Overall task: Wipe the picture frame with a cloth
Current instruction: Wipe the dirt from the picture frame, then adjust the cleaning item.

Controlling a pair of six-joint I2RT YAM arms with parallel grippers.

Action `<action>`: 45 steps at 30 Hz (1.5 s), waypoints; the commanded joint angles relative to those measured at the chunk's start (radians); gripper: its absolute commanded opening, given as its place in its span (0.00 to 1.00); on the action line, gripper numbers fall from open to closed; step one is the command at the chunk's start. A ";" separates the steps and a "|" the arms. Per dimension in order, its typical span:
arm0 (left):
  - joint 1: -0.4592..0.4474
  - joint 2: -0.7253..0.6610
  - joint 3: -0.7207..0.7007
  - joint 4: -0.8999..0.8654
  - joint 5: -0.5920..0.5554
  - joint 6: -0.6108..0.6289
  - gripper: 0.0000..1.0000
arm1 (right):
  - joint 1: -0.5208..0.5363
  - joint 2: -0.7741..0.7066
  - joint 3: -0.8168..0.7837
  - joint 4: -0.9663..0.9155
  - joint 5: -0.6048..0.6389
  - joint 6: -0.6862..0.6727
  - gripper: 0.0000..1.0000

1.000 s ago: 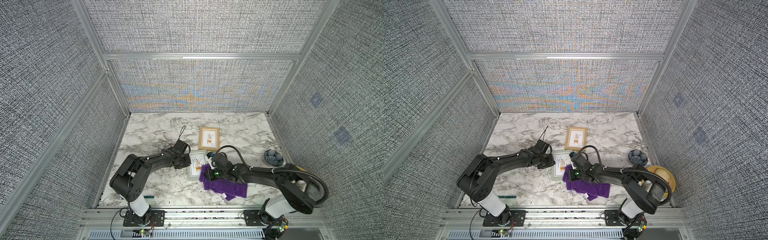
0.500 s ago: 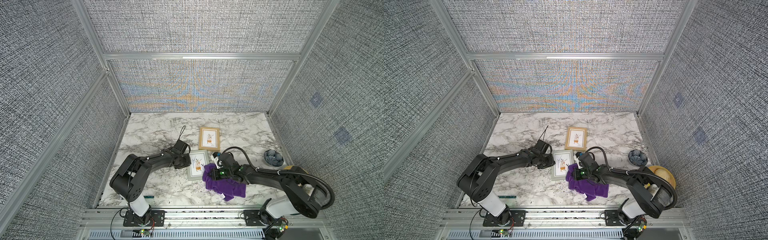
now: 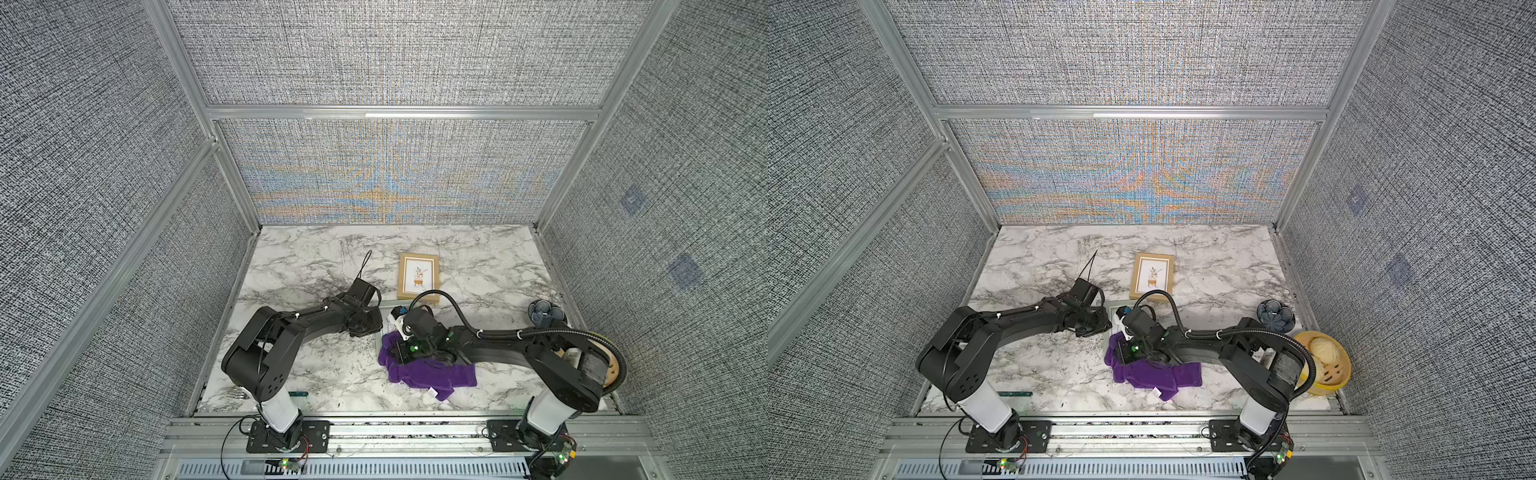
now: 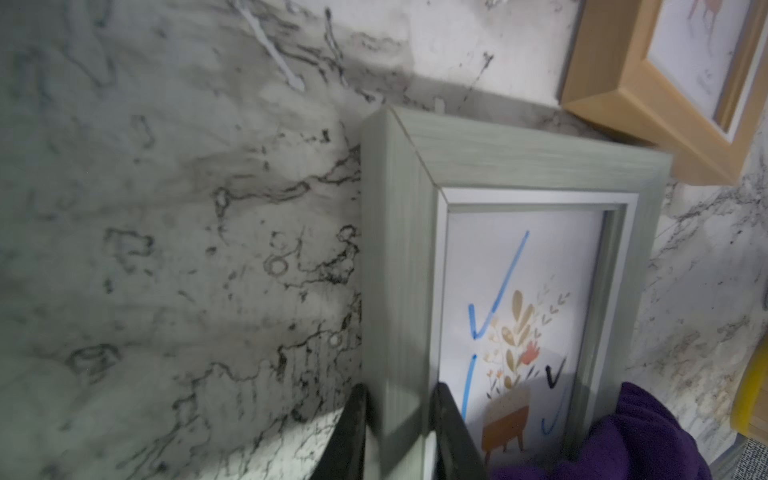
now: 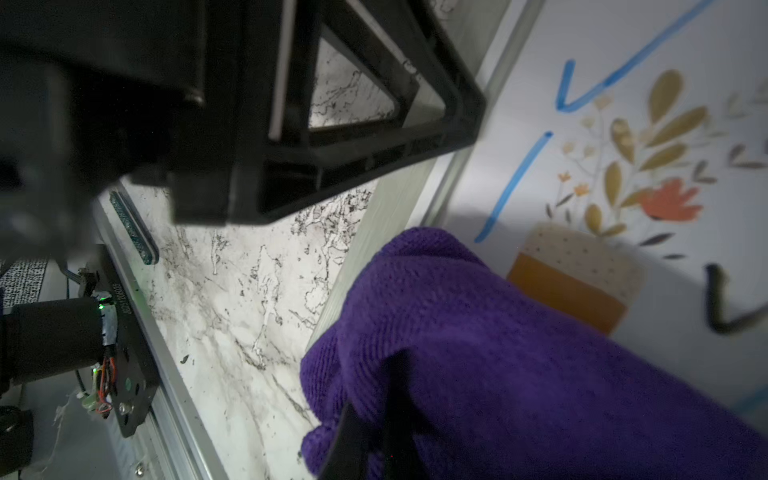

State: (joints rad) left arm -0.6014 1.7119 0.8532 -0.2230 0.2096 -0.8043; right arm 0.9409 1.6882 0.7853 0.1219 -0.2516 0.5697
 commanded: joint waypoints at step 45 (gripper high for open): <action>0.134 -0.655 0.130 -0.257 -0.147 0.276 0.99 | -0.244 -0.064 0.809 -0.574 -0.113 -0.193 0.00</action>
State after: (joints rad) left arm -0.4782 1.1229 1.0035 -0.5350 0.1253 -0.5838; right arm 0.6952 1.5570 1.5208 -0.5133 -0.2520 0.3592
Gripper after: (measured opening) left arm 0.990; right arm 0.064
